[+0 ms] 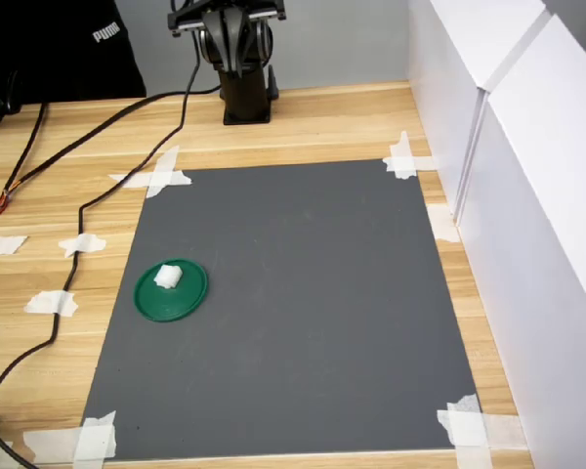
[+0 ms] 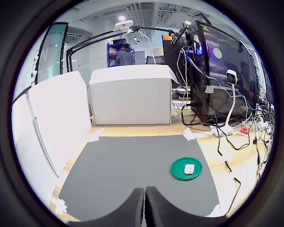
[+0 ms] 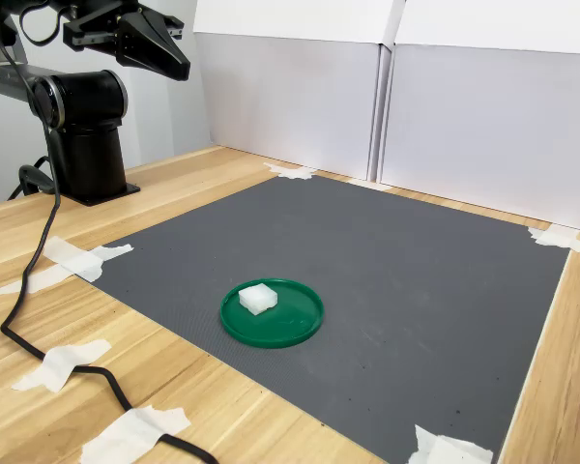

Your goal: Grasp a white terminal and put it on the green lid.

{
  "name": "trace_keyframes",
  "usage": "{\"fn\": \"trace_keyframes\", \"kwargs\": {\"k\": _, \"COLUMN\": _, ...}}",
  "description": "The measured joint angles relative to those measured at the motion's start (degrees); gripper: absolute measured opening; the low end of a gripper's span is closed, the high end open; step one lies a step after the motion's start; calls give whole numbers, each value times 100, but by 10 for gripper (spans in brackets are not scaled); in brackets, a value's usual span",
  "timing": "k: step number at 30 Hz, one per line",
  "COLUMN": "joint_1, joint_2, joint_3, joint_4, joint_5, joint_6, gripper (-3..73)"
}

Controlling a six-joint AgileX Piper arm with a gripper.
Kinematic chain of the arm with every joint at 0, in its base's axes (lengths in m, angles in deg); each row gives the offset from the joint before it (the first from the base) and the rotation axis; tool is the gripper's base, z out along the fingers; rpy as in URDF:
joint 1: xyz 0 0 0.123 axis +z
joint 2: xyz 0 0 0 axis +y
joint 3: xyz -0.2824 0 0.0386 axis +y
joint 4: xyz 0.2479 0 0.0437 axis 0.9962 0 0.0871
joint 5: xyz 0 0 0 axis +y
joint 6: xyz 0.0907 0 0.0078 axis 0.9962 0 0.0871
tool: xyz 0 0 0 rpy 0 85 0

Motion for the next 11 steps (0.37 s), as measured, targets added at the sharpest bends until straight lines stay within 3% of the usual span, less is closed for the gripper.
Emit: {"fn": "trace_keyframes", "kwargs": {"k": 11, "joint_1": 0, "joint_2": -105, "joint_3": 183, "joint_4": -5, "joint_5": -51, "joint_6": 0, "gripper": -16}}
